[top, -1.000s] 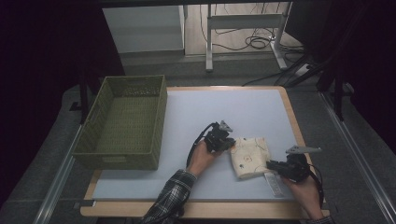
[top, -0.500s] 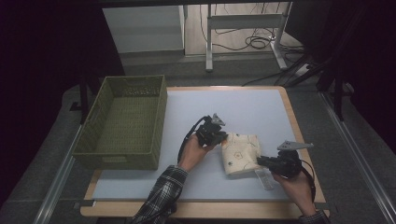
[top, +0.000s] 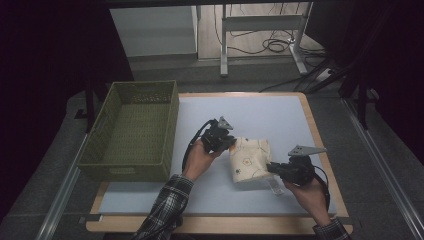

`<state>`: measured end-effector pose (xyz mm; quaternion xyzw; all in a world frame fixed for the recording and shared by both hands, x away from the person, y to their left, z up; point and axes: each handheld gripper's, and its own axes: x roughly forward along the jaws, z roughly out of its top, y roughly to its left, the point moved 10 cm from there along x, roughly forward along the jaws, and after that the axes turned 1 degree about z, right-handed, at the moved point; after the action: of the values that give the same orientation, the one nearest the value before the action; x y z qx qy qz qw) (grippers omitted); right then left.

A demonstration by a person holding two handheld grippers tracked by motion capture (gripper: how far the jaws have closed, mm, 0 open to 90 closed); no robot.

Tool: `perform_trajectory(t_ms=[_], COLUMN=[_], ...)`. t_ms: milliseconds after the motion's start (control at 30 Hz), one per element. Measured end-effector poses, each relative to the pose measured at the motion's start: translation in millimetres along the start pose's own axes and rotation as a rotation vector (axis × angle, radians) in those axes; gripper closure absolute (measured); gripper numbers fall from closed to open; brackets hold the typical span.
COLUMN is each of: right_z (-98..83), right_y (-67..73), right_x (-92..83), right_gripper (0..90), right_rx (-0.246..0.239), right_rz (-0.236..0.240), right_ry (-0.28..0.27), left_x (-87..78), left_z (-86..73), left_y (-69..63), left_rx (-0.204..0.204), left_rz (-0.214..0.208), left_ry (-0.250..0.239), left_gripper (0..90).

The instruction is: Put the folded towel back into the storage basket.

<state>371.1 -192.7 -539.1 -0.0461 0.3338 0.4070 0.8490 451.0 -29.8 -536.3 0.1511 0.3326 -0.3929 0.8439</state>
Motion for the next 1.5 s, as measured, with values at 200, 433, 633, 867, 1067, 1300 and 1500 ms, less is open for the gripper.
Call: perform_trajectory(t_ms=[200,433,633,867,1067,1300,1500], right_z=[9.1,21.2,33.7,48.2,59.3,74.3,89.5], right_y=[4.2,10.5,17.9,28.8,38.0,45.4,54.0], right_x=[5.3,9.1,13.0,19.8,25.6,33.3,40.5], right_gripper=[84.5,84.5,84.5,84.5,84.4,84.3,84.3], right_rx=[-0.009,-0.012,-0.023,-0.048,-0.067,-0.076,-0.087], right_rz=[0.010,0.028,0.048,0.062,0.071,0.084,0.100], right_ry=[-0.004,-0.014,-0.018,-0.021,-0.012,-0.011,-0.011], left_x=[-11.2,-26.4,-42.4,-58.8,-68.8,-82.4,-100.8], left_z=[1.7,2.8,3.8,3.3,1.9,1.8,1.4], left_y=[7.6,16.4,25.2,36.4,44.5,59.2,72.4], left_rx=[0.000,0.017,0.034,0.032,0.031,0.018,0.012], left_rz=[0.023,0.053,0.084,0.116,0.134,0.151,0.177], left_ry=[-0.002,0.016,0.038,0.047,0.053,0.051,0.047], left_gripper=[83.1,82.8,82.4,82.3,82.3,82.4,82.4])
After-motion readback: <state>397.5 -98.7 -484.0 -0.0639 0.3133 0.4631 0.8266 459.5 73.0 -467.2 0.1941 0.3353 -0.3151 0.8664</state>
